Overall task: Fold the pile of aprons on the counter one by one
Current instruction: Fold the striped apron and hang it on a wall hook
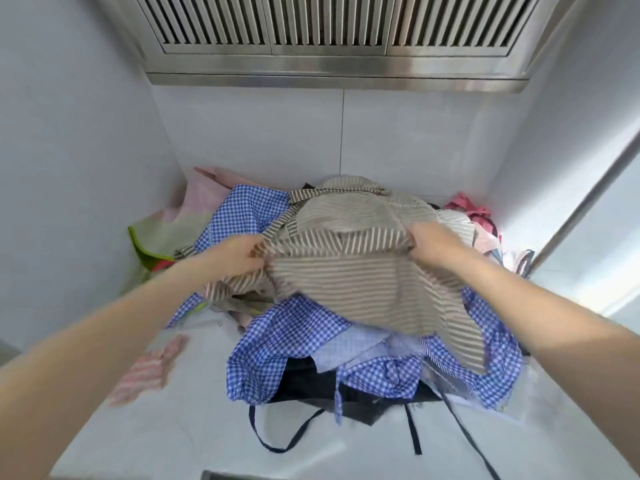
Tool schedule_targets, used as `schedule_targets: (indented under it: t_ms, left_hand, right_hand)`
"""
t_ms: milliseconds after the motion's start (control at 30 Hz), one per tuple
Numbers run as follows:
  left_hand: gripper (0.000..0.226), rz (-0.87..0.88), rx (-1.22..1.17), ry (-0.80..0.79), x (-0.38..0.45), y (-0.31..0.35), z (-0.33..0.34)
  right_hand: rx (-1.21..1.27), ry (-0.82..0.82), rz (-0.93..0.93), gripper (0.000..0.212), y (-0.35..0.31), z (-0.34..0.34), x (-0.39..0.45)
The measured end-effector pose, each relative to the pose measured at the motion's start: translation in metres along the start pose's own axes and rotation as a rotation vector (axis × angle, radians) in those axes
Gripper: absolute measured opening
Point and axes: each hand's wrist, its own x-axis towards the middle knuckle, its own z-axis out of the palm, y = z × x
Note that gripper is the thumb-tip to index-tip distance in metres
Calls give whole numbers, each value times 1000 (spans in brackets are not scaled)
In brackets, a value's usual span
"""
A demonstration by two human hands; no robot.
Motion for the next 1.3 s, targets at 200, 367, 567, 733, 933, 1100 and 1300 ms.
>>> schedule_targets:
  t_ms: [200,367,567,733,933,1100,1300]
  left_hand:
    - [30,24,-106,821,-41,47,-140]
    - [26,-3,178,-97,-84,24,-87]
    - [19,-8,436,-758,-106,33,7]
    - [58,-75,299,-757,-85,31,-19]
    - [22,-118,20,-318,-54,6,-6]
    - [34,-315,190,-2,-40,14,49]
    - [52,-606,-307,-475,-53,-6,74]
  right_hand:
    - [491,982,-9,35,-41,-151,-35]
    - [-49,39,-224,36,-27,-115,-73]
    - [-393,-671,49,72,-9,-19,-105]
    - [-223,-519,89,74,10,-22,-103]
    - [-95,-326,163,42,26,-5,-80]
    - [-164,-384,195,44,36,44,-50]
    - [-159,-436,226,51,33,72,-37]
